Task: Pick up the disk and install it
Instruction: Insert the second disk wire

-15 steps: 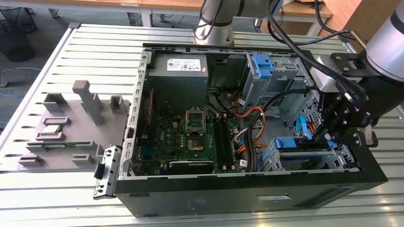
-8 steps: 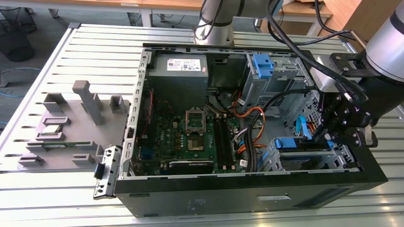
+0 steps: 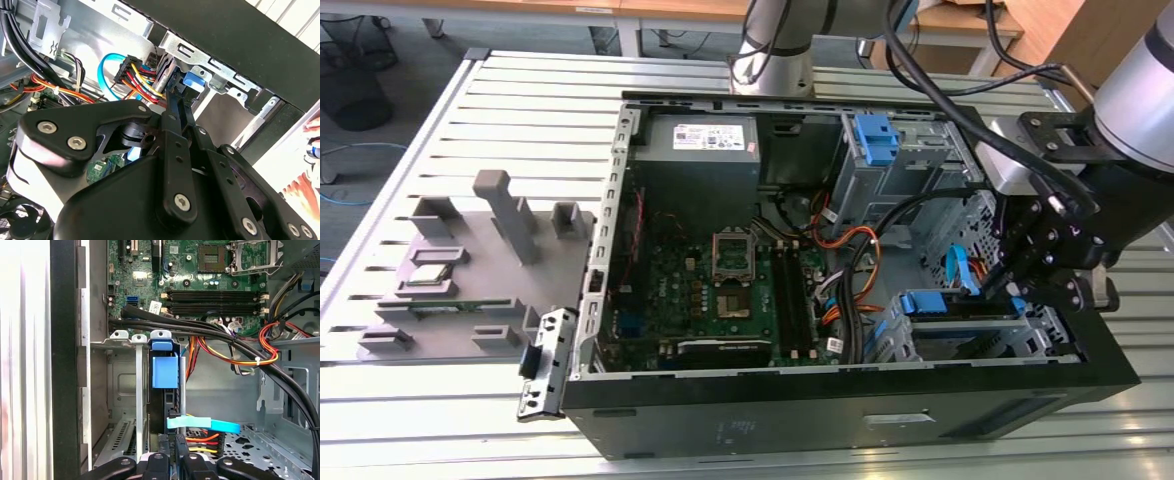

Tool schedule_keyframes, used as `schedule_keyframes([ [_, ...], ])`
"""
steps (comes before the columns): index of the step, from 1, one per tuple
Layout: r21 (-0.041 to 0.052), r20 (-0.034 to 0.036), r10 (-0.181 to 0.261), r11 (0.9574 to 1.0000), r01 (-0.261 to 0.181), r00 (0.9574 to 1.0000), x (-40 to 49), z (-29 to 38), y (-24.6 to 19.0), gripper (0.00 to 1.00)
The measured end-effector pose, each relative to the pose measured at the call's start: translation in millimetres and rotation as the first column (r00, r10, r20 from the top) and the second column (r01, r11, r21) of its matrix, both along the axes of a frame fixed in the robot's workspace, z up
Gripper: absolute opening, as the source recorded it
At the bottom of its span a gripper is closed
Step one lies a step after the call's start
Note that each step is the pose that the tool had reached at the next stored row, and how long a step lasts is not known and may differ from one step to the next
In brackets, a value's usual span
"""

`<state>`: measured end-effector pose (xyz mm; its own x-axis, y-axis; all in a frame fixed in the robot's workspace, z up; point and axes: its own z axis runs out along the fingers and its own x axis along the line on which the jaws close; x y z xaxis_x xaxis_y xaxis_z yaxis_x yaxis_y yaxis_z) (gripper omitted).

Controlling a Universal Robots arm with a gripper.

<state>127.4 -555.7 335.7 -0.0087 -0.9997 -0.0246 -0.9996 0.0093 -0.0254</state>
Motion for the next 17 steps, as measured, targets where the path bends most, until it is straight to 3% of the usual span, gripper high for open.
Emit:
schedule_keyframes([
  [17,-0.0001,-0.0010,0.014,0.9999,-0.014,0.9999,0.0,-3.8,0.0,0.17],
])
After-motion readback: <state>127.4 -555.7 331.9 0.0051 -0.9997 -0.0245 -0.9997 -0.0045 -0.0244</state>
